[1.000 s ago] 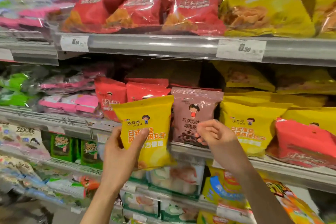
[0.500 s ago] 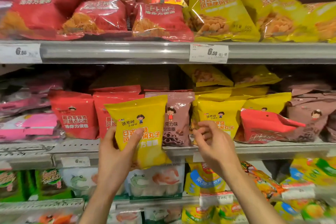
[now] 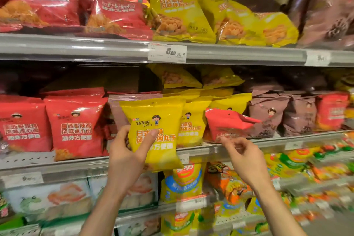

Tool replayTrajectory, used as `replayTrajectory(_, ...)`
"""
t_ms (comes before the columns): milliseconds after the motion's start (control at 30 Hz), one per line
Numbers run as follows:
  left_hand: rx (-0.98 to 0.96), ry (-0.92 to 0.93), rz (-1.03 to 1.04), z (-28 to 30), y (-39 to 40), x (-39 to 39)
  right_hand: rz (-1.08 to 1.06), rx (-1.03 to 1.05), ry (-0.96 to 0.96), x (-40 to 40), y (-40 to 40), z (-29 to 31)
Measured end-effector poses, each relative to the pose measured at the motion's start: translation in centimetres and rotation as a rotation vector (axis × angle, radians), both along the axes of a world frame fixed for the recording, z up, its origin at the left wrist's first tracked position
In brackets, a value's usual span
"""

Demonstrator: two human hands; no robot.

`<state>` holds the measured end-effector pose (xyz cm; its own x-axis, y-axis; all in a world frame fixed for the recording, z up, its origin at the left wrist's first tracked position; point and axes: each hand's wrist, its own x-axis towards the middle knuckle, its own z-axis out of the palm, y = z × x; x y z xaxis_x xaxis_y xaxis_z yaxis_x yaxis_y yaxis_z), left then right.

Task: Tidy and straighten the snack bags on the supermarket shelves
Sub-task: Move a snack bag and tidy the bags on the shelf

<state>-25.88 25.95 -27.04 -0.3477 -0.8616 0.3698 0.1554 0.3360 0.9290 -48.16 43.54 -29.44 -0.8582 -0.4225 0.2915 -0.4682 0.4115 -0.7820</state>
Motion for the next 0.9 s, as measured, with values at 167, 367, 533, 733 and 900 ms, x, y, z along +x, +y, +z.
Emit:
replayTrajectory(167, -0.022, -0.031, -0.002, 0.4, 2.2, -3.5, -0.007, -0.006, -0.048, -3.8, 1.5, 0.1)
replayTrajectory(367, -0.015, -0.078, 0.042, 0.7, 3.7, -5.9, 0.259, -0.205, -0.159, -6.5, -0.1, 0.8)
replayTrajectory(533, -0.016, -0.128, 0.1, 0.8, 4.4, -6.9, 0.377, -0.278, -0.224, -7.7, -0.5, 1.0)
replayTrajectory(733, -0.03, -0.154, 0.124, 0.8, 5.0, -7.7, 0.403, -0.365, -0.181, -8.5, -0.4, 2.9)
replayTrajectory(900, -0.029, -0.142, 0.131, 0.9, 5.5, -8.7, 0.425, -0.401, -0.185, -9.6, 1.5, 4.2)
